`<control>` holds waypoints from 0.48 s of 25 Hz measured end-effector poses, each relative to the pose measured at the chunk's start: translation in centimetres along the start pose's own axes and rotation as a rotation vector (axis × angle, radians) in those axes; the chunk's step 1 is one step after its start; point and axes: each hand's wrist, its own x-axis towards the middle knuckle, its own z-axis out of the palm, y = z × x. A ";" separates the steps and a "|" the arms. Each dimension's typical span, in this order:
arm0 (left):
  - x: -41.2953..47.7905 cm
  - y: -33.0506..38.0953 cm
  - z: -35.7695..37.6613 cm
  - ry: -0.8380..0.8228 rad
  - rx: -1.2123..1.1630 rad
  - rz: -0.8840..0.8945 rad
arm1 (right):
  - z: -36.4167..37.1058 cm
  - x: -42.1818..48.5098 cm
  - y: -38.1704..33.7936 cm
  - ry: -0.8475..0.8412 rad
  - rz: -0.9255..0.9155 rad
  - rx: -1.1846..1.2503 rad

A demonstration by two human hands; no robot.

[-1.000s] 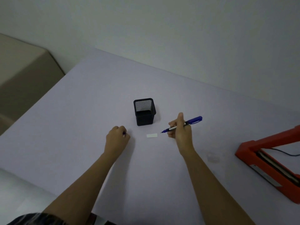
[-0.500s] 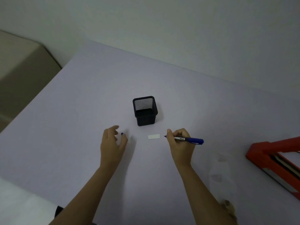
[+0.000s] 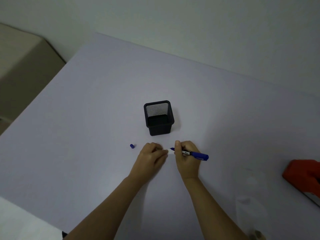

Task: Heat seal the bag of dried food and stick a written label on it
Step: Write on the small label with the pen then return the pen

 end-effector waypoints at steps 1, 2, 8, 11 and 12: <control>0.1 0.1 0.1 0.002 -0.042 -0.022 | 0.1 0.0 0.3 -0.002 -0.007 0.011; 0.4 0.3 0.0 0.008 -0.085 -0.056 | 0.2 0.0 0.5 -0.006 -0.016 0.012; 1.0 0.4 0.3 0.040 -0.151 -0.162 | 0.4 0.1 0.5 -0.027 0.015 0.015; -0.2 -0.2 0.6 0.059 -0.005 0.012 | 0.5 0.1 0.7 -0.026 0.021 0.042; -0.6 -0.3 0.8 0.064 0.033 0.066 | 0.5 0.0 0.9 -0.035 0.014 0.027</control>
